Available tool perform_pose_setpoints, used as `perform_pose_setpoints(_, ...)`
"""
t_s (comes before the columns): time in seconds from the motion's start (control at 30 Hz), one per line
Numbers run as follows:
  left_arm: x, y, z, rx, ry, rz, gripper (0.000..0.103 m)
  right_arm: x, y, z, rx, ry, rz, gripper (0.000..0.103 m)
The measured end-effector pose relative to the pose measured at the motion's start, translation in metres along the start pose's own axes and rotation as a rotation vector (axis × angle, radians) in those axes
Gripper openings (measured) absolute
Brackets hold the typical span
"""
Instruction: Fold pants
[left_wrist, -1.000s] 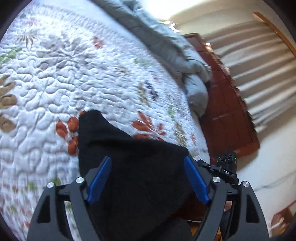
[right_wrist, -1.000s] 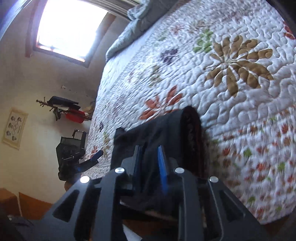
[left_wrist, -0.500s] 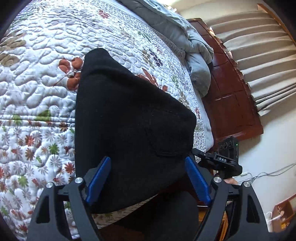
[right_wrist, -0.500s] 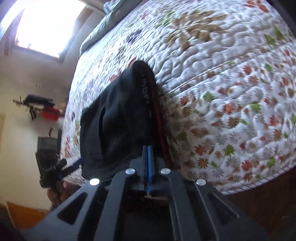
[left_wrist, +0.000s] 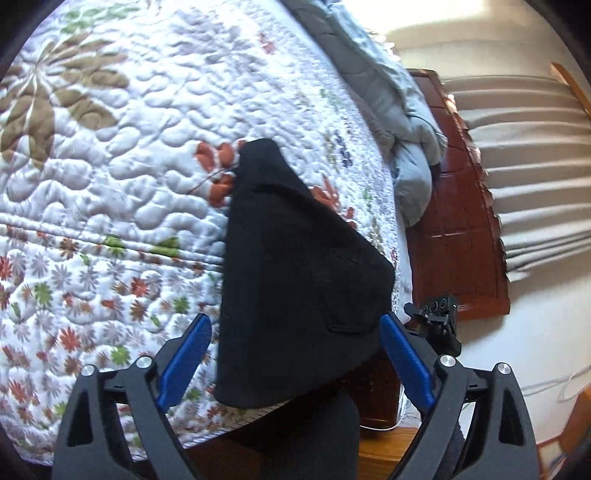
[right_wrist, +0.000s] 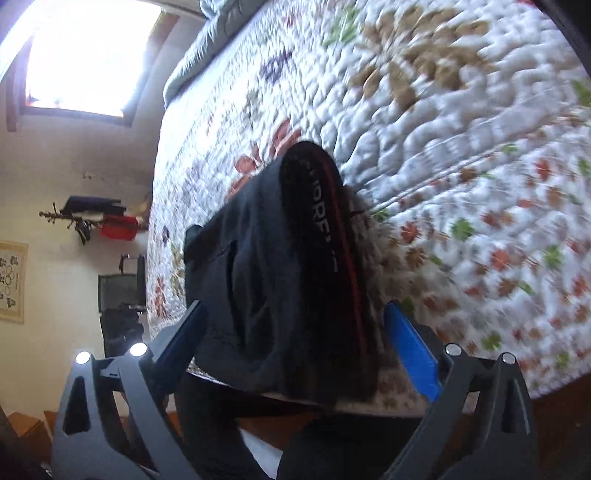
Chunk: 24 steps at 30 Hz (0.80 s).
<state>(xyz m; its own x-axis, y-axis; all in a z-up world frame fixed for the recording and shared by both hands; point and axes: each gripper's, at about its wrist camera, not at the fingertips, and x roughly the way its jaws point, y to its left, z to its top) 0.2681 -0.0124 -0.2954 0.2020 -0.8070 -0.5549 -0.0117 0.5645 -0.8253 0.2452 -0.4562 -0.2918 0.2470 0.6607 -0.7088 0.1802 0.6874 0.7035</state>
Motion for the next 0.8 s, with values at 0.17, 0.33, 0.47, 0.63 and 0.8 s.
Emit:
perform_pose_setpoints(0.17, 0.020, 0.022, 0.016, -0.081, 0.059, -0.023, 0.093, 0.028, 0.002, 0.014, -0.004, 0.067, 0.031, 0.097)
perform_pose_setpoints(0.33, 0.043, 0.025, 0.027, -0.085, 0.105, -0.017, 0.093, 0.046, -0.008, 0.018, -0.004, 0.133, 0.042, 0.100)
perform_pose_setpoints(0.47, 0.063, 0.028, 0.031, -0.079, 0.153, 0.007, 0.093, 0.044, -0.013, 0.021, 0.018, 0.126, 0.099, 0.101)
perform_pose_setpoints(0.63, 0.075, 0.018, 0.029, -0.045, 0.178, 0.001, 0.092, 0.052, 0.005, 0.015, -0.074, 0.150, 0.051, 0.099)
perform_pose_setpoints(0.8, 0.080, 0.017, 0.028, 0.003, 0.171, 0.127, 0.057, 0.055, 0.015, 0.011, -0.119, 0.137, -0.050, 0.064)
